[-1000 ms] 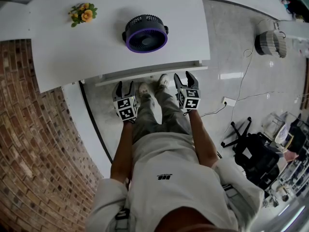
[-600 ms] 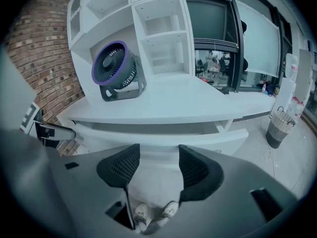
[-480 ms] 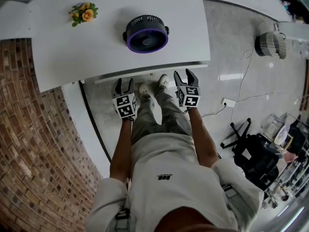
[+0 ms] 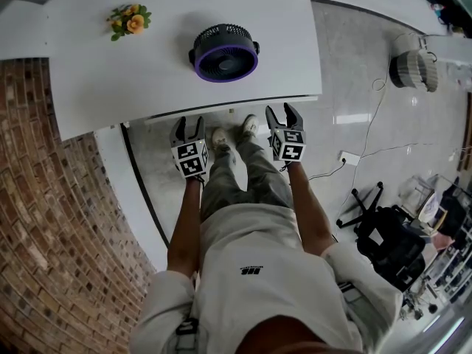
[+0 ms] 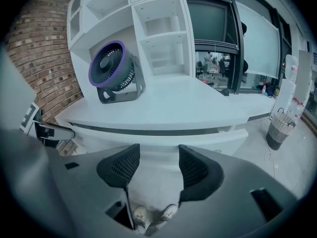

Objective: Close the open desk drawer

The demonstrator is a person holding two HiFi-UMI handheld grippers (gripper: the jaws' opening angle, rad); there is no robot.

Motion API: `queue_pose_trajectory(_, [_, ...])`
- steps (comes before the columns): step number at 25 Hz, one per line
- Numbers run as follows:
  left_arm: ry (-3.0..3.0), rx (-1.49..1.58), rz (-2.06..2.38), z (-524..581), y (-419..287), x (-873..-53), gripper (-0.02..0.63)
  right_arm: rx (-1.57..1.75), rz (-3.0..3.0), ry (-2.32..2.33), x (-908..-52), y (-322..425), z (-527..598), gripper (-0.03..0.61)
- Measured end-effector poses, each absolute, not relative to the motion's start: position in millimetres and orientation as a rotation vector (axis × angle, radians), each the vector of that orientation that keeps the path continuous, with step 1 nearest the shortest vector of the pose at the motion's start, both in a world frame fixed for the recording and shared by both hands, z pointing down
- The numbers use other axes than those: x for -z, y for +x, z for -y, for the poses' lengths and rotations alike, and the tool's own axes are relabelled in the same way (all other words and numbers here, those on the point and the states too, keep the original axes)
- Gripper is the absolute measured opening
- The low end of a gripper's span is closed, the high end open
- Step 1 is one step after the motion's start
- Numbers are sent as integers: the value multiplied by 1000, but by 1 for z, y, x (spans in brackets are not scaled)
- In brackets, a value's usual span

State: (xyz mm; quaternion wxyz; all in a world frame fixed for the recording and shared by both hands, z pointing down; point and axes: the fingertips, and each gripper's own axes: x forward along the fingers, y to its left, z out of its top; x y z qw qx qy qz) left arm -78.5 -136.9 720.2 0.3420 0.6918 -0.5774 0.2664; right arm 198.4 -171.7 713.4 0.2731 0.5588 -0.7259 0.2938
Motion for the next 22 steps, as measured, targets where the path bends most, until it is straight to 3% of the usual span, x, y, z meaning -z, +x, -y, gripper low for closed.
queue_pose_trajectory(22, [1819, -693, 1511, 151, -81, -720, 227, -809, 1930, 1532, -726, 199, 185, 250])
